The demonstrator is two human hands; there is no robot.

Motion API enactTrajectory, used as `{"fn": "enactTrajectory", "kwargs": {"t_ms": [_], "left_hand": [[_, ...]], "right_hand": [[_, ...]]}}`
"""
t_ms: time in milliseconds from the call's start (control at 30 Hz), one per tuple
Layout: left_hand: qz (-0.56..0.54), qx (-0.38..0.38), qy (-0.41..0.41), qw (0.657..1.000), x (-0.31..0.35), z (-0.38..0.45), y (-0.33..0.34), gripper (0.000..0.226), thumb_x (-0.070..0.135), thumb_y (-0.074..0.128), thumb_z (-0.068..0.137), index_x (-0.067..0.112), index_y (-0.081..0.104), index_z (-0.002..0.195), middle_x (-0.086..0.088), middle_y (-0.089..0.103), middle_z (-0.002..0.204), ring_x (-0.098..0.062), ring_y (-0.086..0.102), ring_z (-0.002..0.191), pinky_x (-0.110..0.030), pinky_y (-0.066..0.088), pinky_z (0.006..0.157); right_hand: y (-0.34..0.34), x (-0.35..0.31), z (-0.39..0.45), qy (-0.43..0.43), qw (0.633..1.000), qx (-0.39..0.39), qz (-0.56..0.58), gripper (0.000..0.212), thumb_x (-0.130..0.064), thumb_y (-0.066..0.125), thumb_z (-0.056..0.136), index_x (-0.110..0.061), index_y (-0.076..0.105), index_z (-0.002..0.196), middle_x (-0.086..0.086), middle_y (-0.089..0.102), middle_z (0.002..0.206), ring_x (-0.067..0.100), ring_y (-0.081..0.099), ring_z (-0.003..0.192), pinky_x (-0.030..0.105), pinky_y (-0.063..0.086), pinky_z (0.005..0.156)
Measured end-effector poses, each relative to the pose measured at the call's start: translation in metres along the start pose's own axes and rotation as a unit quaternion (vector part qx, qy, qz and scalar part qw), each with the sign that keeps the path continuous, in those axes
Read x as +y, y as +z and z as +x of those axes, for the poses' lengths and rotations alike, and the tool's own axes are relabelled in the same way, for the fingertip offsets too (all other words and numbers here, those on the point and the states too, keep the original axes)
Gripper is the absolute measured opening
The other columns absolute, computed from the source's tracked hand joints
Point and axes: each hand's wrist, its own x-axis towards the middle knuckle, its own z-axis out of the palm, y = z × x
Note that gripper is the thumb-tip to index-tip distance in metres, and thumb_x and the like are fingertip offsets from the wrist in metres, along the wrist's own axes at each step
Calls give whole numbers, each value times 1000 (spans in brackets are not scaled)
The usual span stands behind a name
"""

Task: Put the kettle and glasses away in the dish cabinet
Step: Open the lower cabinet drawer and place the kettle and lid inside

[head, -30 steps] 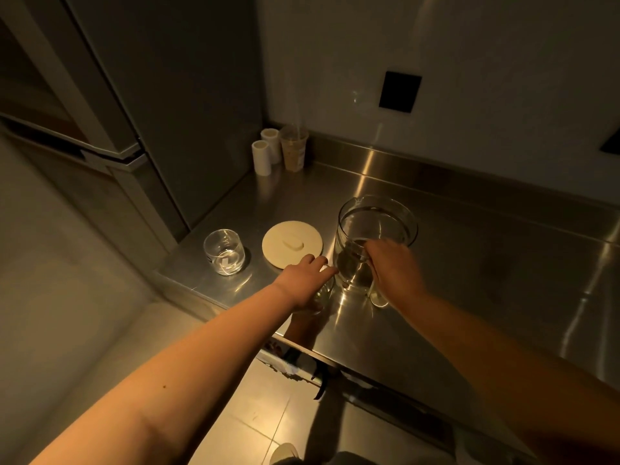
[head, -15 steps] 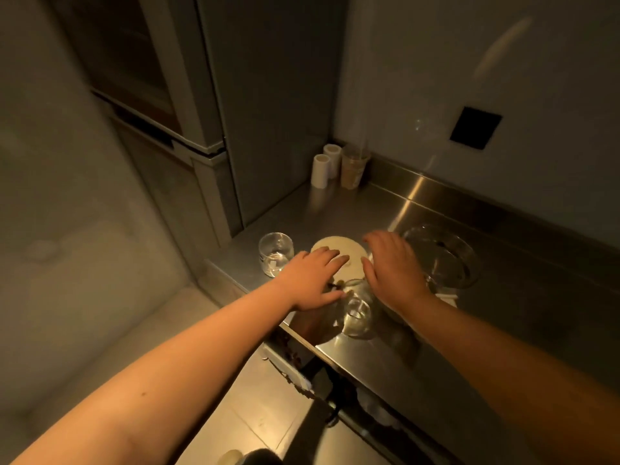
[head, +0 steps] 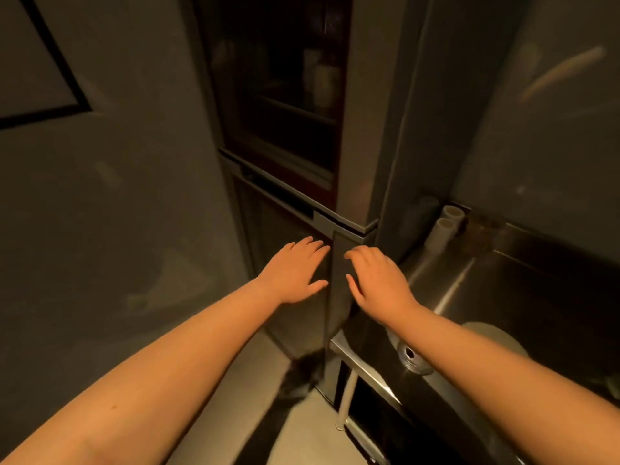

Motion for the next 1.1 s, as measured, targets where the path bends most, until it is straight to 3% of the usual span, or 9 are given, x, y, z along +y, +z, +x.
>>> {"fn": "enactTrajectory", "kwargs": {"t_ms": [233,533,700,867,1100], "left_hand": [[-9,-16,-1,1000,-113,28,3,73,46,48,92,19,14,150,-5,15,158,-22,9,145,-40,14,118],[-10,-13,5,1000,-178,90,33,73,44,49,91,18,15,150,-6,17,157,-24,10,145,-40,13,117],[-27,-13,28,999,-201,109,43,73,39,50,92,17,13,150,-8,14,158,-23,8,145,-37,9,118],[-21,-5,84,996,-218,115,47,71,34,49,93,16,11,151,-7,14,157,-23,7,145,-36,4,117],[20,-13,137,990,-242,121,48,74,33,47,95,10,4,150,-9,10,158,-25,6,145,-37,9,118]], "right_hand": [[45,-53,109,5,1000,-4,9,43,-23,60,86,-8,51,126,9,55,122,26,52,111,36,43,92],[90,-49,186,6,1000,-11,-16,53,-18,67,78,0,52,125,16,56,121,32,53,113,39,43,97],[108,-52,202,54,998,-29,-18,58,-18,62,81,-1,44,134,17,49,132,31,47,122,38,43,97],[123,-70,209,123,991,-32,-32,65,-13,63,78,-1,40,138,16,45,137,30,43,127,38,36,107],[135,-90,222,247,967,-7,-58,66,-11,62,77,-5,40,139,13,48,133,30,44,121,38,35,103]]}}
